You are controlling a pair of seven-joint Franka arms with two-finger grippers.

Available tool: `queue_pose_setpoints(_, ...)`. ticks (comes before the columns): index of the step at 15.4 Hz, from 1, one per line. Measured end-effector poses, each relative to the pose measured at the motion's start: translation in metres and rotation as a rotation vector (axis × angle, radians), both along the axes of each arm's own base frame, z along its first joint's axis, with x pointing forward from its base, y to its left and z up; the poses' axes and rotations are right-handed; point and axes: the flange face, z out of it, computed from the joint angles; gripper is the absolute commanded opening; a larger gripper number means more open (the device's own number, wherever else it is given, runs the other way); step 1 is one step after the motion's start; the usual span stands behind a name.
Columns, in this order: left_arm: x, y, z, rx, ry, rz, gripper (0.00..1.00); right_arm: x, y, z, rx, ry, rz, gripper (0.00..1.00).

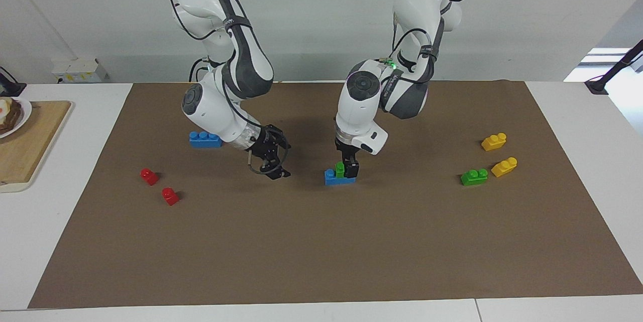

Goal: Remove green block with left arm and hold with right
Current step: 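Grasp the green brick with the left gripper while the right gripper approaches, then grasp the blue brick with the right gripper beside the left gripper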

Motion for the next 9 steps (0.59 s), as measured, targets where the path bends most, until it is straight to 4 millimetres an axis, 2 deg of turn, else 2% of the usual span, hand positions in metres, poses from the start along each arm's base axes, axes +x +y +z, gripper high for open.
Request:
queue_pose_setpoints(3, 0.001, 0.002, 0.0, 0.0, -0.003, 0.005, 1.0, -0.003, 0.019, -0.007, 0.002, 0.0, -0.012, 1.0)
queue_pose_setpoints(9, -0.002, 0.006, -0.008, 0.0, -0.01, 0.023, 1.0, -0.005, 0.038, -0.026, -0.006, -0.008, -0.023, 1.0)
